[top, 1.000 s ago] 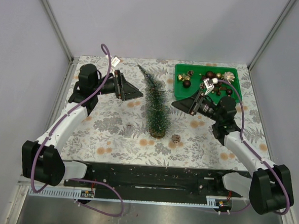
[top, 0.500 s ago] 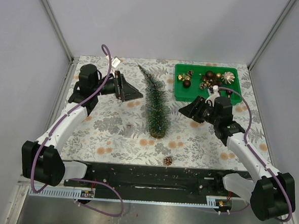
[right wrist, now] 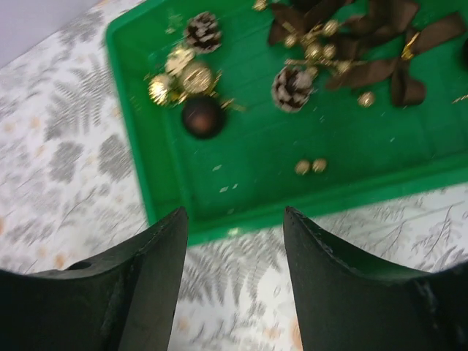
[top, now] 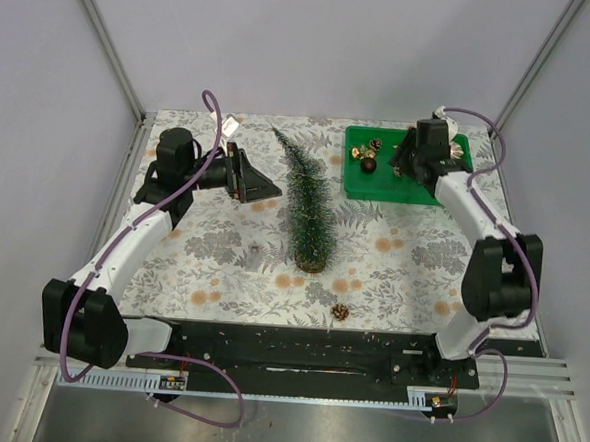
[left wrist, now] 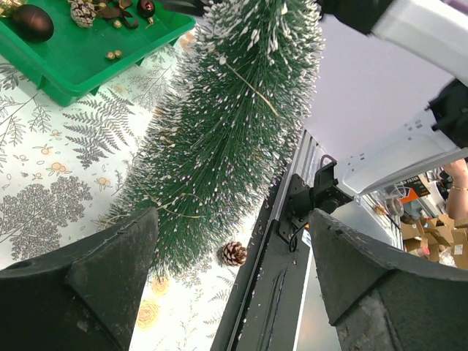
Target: Decorate the small christmas tree
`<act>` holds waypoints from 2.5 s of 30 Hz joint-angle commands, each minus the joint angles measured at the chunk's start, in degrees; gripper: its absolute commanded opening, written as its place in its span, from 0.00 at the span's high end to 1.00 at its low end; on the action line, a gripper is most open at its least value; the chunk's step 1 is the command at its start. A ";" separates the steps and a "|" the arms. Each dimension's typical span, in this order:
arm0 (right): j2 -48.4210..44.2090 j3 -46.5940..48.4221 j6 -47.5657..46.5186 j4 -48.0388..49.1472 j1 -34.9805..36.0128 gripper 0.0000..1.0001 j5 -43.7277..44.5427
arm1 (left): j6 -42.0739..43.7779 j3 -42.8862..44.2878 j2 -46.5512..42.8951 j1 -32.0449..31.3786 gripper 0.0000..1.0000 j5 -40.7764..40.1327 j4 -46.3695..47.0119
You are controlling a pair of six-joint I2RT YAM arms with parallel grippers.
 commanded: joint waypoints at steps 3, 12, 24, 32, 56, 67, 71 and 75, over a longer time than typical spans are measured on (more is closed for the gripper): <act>15.40 13.73 -4.81 -7.79 -0.55 0.38 12.37 | 3.83 2.33 -1.80 -0.14 0.12 -0.55 -2.21; 30.61 27.00 -8.33 -9.02 -0.90 0.43 16.94 | 4.45 3.38 -1.71 -0.14 0.11 -0.73 -3.46; 41.08 37.73 -9.04 -13.24 -2.39 0.44 15.89 | 4.89 2.59 -1.80 -0.14 0.12 -1.08 -3.81; 39.42 33.70 -7.19 -11.40 -2.48 0.53 12.20 | 5.07 2.24 -1.71 -0.06 0.12 -1.17 -3.72; -11.09 -5.83 7.82 7.14 -2.04 0.79 -28.46 | 5.06 1.97 -1.63 -0.23 0.07 0.67 -2.84; -34.14 -22.46 17.05 13.30 -0.73 0.79 -56.61 | 2.00 0.57 -1.45 -0.41 0.11 2.96 1.20; -36.52 -24.14 17.95 15.42 -0.46 0.77 -60.48 | 1.02 0.57 -1.01 -0.76 0.17 2.96 2.26; -36.09 -24.67 16.45 15.32 0.59 0.76 -63.03 | 0.93 0.39 -0.92 -0.85 0.18 3.05 2.26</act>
